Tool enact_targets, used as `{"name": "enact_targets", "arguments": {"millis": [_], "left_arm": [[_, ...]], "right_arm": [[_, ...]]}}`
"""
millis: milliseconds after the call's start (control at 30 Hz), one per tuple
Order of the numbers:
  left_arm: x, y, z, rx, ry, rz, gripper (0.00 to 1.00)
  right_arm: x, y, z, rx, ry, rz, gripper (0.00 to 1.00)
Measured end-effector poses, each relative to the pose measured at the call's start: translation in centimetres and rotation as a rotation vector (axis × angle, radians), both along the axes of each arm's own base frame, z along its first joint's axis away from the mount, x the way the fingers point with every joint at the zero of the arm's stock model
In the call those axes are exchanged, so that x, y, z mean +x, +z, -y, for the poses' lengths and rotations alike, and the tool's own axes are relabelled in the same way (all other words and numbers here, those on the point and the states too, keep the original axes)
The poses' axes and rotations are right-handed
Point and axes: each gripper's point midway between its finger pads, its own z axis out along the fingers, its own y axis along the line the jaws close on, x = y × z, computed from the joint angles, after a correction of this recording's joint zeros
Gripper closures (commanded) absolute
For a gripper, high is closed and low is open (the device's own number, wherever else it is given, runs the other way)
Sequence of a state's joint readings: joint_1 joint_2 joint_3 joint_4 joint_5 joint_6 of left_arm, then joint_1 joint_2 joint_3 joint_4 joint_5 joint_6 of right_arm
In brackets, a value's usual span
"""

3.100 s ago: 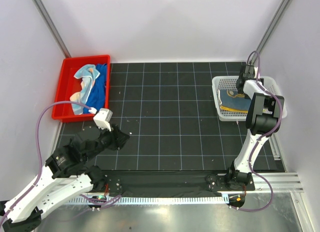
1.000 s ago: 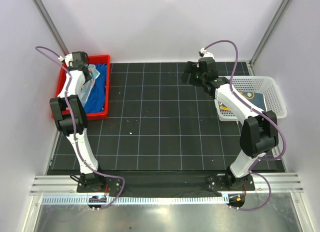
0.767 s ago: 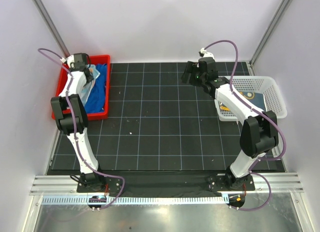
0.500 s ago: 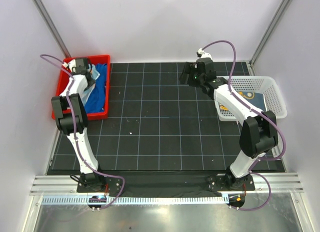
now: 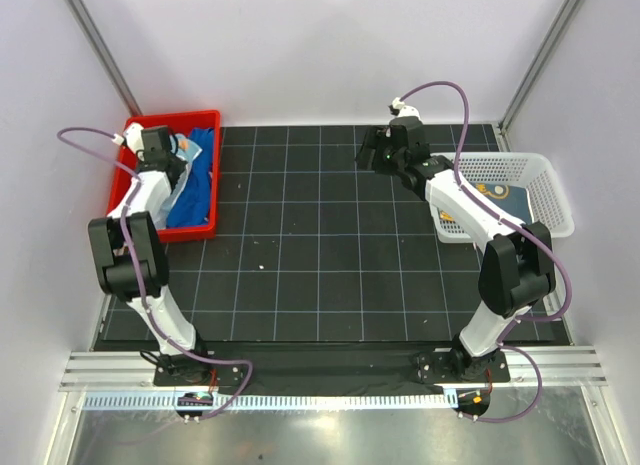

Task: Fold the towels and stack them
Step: Grab crumpled towel, then move the towel to the center of the board

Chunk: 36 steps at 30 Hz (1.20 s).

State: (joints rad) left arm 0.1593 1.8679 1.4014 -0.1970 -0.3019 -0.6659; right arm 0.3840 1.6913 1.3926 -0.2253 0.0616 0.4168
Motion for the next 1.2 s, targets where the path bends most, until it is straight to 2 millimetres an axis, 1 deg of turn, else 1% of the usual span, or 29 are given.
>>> {"name": "enact_targets", "arguments": {"millis": [100,200,267,300,400,533,667,767,900,967,1200], "left_arm": [[-1.3,2.3,0.3,-0.009,0.015,0.08,1.0],[-1.9,4.8,0.5,-0.012,0.026,0.173,1.0],[-2.4,6.0,0.8,-0.013,0.031,0.233,1.0],[-2.8,6.4,0.9,-0.013,0.033,0.254,1.0],[-4.0,6.7,1.5,-0.02,0.042,0.296,1.0],[-5.5,7.1,2.8,-0.025,0.036,0.334,1.0],[-6.3,8.7,4.9,-0.022,0.006,0.385,1.0],[-6.4,10.3,7.2,-0.017,-0.03,0.424,1.0],[-6.9,11.7,12.1,-0.017,-0.113,0.452,1.0],[-7.2,11.6,14.7,-0.012,-0.158,0.443,1.0],[-8.7,9.8,23.9,0.009,-0.36,0.33,1.0]], "right_arm": [[0.0,0.1,-0.2,0.003,0.006,0.004,0.25],[0.0,0.2,-0.5,0.007,0.013,0.01,0.25],[0.0,0.3,-0.7,0.01,0.019,0.014,0.25],[-0.1,0.4,-0.8,0.011,0.022,0.015,0.25],[-0.1,0.4,-1.1,0.013,0.03,0.017,0.25],[-0.2,0.5,-1.5,0.015,0.04,0.02,0.25],[-0.3,0.6,-1.8,0.019,0.049,0.025,0.25],[-0.3,0.7,-1.9,0.022,0.051,0.029,0.25],[-0.3,0.7,-1.9,0.021,0.051,0.03,0.25],[-0.4,0.6,-1.8,0.019,0.052,0.029,0.26],[-0.4,0.8,-1.3,-0.006,0.039,0.042,0.25]]}}
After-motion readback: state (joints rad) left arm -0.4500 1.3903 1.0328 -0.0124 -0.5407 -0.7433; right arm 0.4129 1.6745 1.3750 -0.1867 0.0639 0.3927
